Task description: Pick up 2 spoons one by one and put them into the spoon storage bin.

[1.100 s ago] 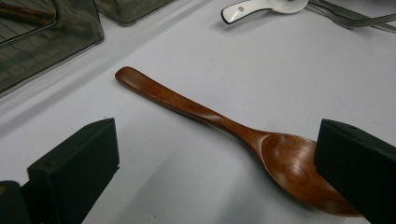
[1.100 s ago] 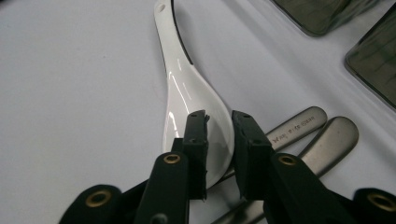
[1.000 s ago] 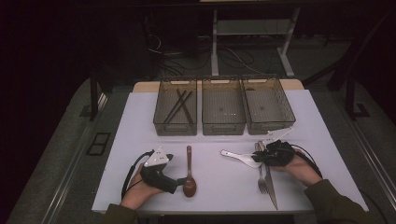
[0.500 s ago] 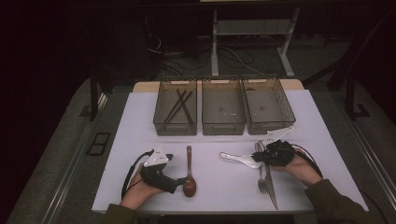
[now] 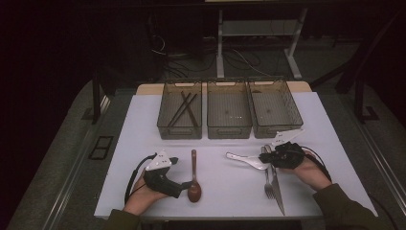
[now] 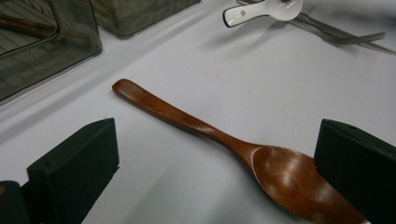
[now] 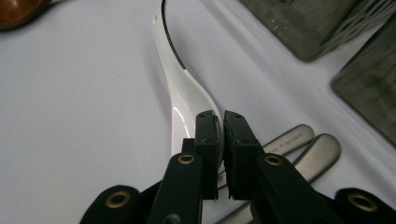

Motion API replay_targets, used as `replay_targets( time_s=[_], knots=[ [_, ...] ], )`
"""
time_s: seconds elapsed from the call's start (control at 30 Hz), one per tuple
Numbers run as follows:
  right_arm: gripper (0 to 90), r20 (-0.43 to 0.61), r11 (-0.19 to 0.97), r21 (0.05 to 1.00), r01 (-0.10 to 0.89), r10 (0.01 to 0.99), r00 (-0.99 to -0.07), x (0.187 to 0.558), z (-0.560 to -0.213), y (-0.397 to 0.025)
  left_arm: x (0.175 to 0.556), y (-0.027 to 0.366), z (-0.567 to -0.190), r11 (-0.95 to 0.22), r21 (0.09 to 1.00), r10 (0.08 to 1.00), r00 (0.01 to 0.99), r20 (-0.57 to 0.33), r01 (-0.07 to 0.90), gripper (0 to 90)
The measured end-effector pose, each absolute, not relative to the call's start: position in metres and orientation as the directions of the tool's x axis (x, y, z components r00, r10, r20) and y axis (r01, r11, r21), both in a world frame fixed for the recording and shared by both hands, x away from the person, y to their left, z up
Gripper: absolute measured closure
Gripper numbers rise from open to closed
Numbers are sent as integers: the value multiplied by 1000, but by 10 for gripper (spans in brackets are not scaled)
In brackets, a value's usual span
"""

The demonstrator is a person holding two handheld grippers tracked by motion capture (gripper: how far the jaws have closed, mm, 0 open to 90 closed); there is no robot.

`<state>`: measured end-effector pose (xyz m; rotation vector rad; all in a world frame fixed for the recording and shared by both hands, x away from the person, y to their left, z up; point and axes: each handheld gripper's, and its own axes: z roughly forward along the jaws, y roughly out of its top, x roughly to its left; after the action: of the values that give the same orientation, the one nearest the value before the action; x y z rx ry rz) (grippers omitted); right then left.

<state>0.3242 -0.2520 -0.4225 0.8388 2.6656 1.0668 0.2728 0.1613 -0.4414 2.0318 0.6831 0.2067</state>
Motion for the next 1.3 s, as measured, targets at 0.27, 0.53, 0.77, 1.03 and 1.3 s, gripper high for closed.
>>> replay_targets(
  time_s=[0.27, 0.53, 0.77, 1.03, 1.3],
  knots=[
    [843, 70, 537, 712, 453, 587, -807, 328, -410, -258, 273, 161, -441, -387, 837, 550, 825, -127, 387, 0],
    [843, 79, 499, 734, 461, 611, -788, 334, -401, -259, 273, 161, -439, -382, 833, 565, 814, -132, 401, 15],
    [843, 81, 471, 751, 463, 631, -772, 340, -393, -258, 273, 161, -438, -390, 830, 570, 812, -123, 400, 0],
    [843, 80, 449, 762, 466, 649, -757, 348, -385, -256, 273, 161, -437, -401, 821, 574, 810, -121, 407, 0],
    [843, 90, 413, 779, 471, 670, -737, 359, -378, -256, 272, 160, -438, -400, 821, 563, 816, -131, 407, 0]
  ],
)
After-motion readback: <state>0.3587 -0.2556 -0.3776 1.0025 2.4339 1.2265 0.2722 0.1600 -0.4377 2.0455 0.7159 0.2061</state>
